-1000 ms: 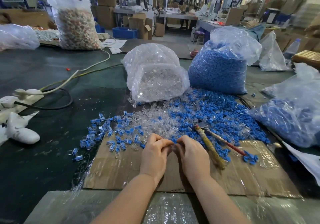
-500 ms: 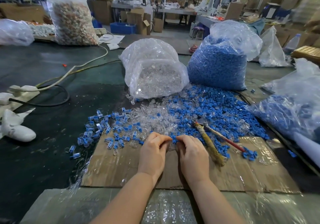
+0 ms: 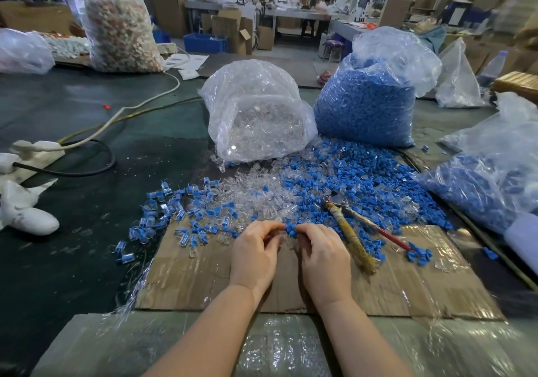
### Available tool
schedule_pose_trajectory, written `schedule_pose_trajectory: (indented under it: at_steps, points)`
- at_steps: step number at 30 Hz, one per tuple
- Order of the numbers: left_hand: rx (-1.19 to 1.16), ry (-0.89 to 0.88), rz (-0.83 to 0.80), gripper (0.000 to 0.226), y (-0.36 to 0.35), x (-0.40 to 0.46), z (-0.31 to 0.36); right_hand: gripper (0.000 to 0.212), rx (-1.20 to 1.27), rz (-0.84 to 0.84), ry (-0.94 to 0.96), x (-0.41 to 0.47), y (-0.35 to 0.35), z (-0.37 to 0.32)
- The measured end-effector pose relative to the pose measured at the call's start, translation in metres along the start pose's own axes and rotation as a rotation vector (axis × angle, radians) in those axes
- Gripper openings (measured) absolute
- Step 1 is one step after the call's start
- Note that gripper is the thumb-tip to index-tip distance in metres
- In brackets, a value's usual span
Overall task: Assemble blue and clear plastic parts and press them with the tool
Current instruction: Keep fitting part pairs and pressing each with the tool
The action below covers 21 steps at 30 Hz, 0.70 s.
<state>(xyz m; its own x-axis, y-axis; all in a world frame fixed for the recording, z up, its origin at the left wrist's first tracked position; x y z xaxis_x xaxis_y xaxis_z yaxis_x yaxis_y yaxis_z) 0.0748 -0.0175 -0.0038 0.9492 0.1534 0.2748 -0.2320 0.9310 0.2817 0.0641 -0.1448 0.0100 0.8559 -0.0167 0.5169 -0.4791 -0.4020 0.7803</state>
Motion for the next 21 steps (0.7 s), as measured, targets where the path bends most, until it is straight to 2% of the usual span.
schedule_pose_trajectory:
  at_steps: [2, 5, 8, 14, 21]
  points:
    - [-0.052, 0.051, 0.014, 0.027, 0.0010, 0.0001, -0.0039, 0.016, 0.022, 0.019, 0.002, -0.0005, 0.0015, 0.0003]
    - [-0.092, 0.094, 0.012, 0.021, 0.0004, 0.0002, -0.0074, 0.013, 0.053, 0.040, 0.005, -0.0013, 0.0031, 0.0006]
    - [-0.116, 0.104, 0.005, 0.018, 0.0009, 0.0002, -0.0081, 0.011, 0.078, 0.033, 0.015, -0.0013, 0.0030, -0.0005]
    - [-0.116, 0.113, -0.039, 0.029, -0.0008, -0.0008, -0.0054, 0.011, 0.099, 0.062, 0.045, -0.0027, 0.0087, -0.0032]
    - [-0.135, 0.133, -0.081, 0.030, -0.0016, -0.0022, -0.0042, 0.011, 0.081, 0.049, 0.065, -0.0025, 0.0103, -0.0068]
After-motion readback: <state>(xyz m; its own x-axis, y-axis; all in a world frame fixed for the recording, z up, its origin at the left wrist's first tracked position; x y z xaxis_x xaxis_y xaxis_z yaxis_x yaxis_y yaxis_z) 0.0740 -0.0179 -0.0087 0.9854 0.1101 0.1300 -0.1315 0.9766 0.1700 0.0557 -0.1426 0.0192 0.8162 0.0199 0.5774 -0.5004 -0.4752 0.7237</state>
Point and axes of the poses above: each hand's wrist, its own x-axis towards the middle knuckle, its own y-axis out of the back of the hand, z = x × y, the point moved 6 cm from there along x, towards the middle knuckle, and after that the axes turned 10 degrees about -x, right-handed, at the moved point
